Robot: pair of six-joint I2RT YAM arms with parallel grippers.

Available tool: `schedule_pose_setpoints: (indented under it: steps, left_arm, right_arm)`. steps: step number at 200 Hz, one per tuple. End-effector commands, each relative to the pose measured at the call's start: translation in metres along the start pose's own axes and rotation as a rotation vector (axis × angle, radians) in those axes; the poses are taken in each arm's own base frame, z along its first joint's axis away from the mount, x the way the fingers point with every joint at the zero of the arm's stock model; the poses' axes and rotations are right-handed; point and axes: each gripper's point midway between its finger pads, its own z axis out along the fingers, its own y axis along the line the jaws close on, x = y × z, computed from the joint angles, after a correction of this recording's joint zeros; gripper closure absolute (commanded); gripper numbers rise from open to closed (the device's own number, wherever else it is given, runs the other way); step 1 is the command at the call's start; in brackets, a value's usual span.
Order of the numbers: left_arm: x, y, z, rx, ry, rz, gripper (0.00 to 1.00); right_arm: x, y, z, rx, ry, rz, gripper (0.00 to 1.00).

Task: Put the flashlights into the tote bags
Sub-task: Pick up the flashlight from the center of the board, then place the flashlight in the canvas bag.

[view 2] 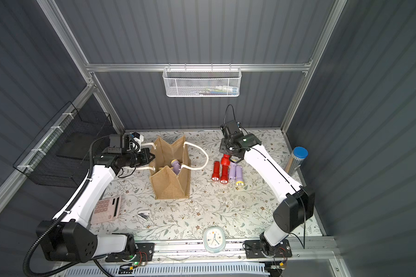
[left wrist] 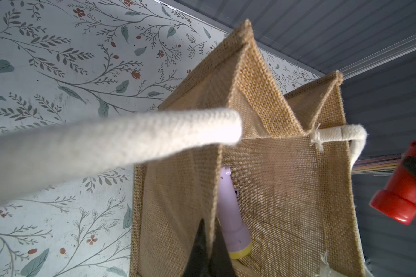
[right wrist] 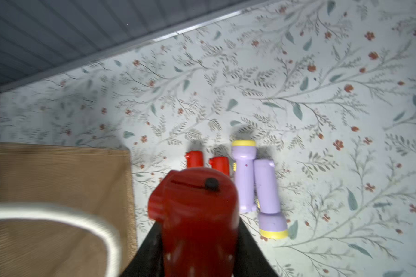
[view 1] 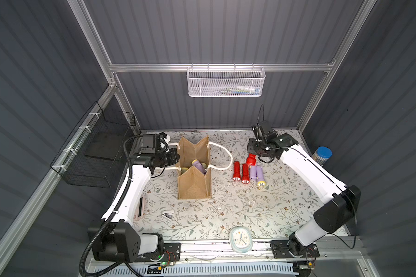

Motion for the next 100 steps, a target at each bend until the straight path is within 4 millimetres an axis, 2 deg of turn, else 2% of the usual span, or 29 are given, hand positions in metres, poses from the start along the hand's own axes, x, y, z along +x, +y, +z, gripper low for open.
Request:
schedule_pose_setpoints:
  steps: [1, 29, 58, 72, 100]
  left_arm:
    - [-0.009, -0.016, -0.012, 0.053, -0.040, 0.012, 1.00]
    - [-0.007, -0.017, -0.011, 0.059, -0.038, 0.012, 1.00]
    - [-0.007, -0.018, -0.012, 0.065, -0.044, 0.017, 1.00]
    - [-0.006, -0.018, -0.012, 0.067, -0.043, 0.018, 1.00]
    - [-0.005, -0.019, -0.013, 0.076, -0.049, 0.021, 1.00]
  right_arm:
    - [-0.026, 0.059, -0.040, -0.221, -0.097, -0.027, 0.94]
    - [-0.038, 0.122, -0.069, -0.417, -0.134, -0.061, 0.94]
    - [-0.041, 0.183, -0.083, -0.585, -0.167, -0.084, 0.94]
    - [-0.034, 0.214, -0.082, -0.664, -0.164, -0.104, 0.94]
    - [-0.013, 0.263, -0.060, -0.736, -0.173, -0.138, 0.93]
